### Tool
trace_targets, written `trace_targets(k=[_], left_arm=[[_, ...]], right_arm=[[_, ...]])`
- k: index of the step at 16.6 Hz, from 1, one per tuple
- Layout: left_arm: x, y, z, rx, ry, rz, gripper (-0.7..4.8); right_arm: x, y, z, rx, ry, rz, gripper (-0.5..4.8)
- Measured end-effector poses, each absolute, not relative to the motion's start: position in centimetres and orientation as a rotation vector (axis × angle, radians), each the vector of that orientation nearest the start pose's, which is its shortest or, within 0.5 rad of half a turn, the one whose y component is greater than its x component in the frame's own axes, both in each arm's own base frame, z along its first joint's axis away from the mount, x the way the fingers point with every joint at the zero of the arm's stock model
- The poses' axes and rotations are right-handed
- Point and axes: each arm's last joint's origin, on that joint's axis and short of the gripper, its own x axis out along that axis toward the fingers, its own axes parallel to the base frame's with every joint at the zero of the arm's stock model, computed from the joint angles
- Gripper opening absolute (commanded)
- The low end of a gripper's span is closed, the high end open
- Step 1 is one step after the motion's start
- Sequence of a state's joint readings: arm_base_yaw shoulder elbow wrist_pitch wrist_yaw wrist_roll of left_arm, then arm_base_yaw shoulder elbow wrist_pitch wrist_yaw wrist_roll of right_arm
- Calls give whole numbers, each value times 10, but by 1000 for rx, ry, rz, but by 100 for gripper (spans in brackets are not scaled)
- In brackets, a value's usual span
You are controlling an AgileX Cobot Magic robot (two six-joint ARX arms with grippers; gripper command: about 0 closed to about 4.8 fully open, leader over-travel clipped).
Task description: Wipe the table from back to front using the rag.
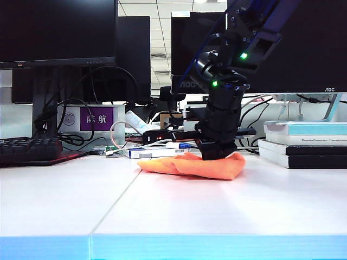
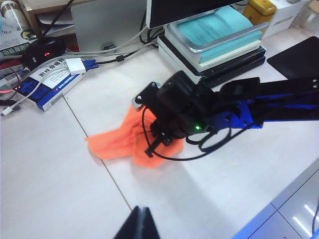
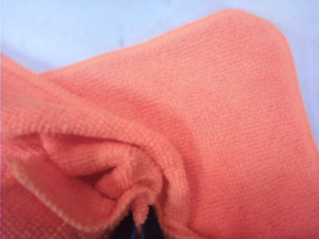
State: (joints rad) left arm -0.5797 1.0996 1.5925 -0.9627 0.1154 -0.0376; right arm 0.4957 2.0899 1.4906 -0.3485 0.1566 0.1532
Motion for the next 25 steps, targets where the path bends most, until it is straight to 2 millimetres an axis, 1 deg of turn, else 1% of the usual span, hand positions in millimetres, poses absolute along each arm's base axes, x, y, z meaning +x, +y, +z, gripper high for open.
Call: trace_targets(k=[4,5,7,8,10,14,17,24,25], left_arm=[[143,-98,464,74,480,-673,-3],[143,-98,463,76,486,-672,-3],[143,-98,463,77,490,-672,-3],[143,-98,462,78,497,-671,-3],[143,-98,462,79,500,-671,-3],[146,-99,461,81,508,-671,-3],[147,-100,460,83,516,-670,-3],[150,-102,458,85,526,-669,-3],[150,-102,458,86,527,-669,-3]], right_arm=[[417,219,165,-156,885,247,-2],[427,219,165,-157,876,243,-2],[437,214,164,-144,869,231,-2],[445,206,164,-130,860,215,-2],[451,200,164,-121,850,198,-2],[465,198,163,-109,831,185,-3],[484,204,162,-110,813,182,-2],[513,199,159,-82,759,162,-2],[520,199,158,-76,742,159,-3]])
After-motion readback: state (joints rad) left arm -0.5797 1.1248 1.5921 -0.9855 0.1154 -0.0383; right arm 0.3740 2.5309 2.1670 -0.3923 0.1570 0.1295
